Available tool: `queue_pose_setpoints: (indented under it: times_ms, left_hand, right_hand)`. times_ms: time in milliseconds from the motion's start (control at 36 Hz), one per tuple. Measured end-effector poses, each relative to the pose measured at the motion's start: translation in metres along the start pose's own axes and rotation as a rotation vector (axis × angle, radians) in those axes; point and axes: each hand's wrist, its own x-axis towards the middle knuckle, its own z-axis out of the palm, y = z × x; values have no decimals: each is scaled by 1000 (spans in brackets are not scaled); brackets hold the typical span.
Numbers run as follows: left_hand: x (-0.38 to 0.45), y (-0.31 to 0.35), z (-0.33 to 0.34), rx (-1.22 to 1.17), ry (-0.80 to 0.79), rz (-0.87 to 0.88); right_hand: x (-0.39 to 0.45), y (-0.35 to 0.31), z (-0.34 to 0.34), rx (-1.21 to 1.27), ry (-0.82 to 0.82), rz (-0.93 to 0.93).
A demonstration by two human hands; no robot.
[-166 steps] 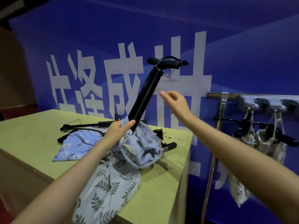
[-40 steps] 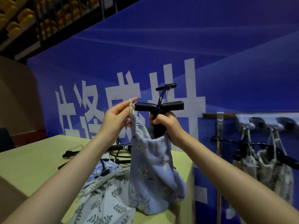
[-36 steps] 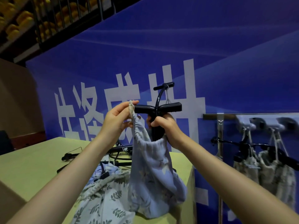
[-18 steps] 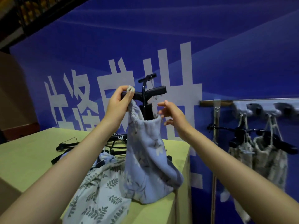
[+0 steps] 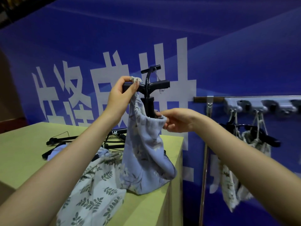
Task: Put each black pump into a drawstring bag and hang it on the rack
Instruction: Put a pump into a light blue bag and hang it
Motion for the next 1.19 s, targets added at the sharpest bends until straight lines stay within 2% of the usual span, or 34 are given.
queue_pose_setpoints:
  times_ms: [111,194,250,389,472,556,639,694,833,944,1000,1056,1194]
  left_hand:
    - [-2,0,0,-11,16,9]
    - [-4,0,0,-13,18,20]
    - [-4,0,1,-19,23,28]
    - [-5,0,3,-18,16,47]
    - [-4,-1,4,-20,19,48]
    - [-4,-2,5,-25,31,49]
    - [-4,-2,8,-23,43,55]
    - [-4,-1,11,-27,47,56]
    - [-3,-1,16,-19,44,58]
    - [-4,1,20,-15,31,65]
    - [-3,2,21,-5,28,71]
    - [-3,3,22,9,28,79]
    - [-5,6,23,10,35,85]
  right_hand:
    - [-2,1,-5,-12,141,-86]
    - [-8,3,-11,-369,412,-183]
    - [-11,5,-16,-571,535,-274]
    - [-21,7,-25,-941,736,-389]
    - [-28,7,-27,-1035,769,-377]
    - [-32,6,-28,-928,704,-311]
    - [-38,6,-30,-562,509,-300]
    - [-41,6,-34,-342,420,-335]
    - [-43,-10,-34,70,328,-434]
    - [-47,-34,-27,306,275,-539]
    - [-47,-43,-23,236,264,-588]
    - [-45,-50,-17,56,303,-637]
    - [-39,-56,-5,-341,522,-732]
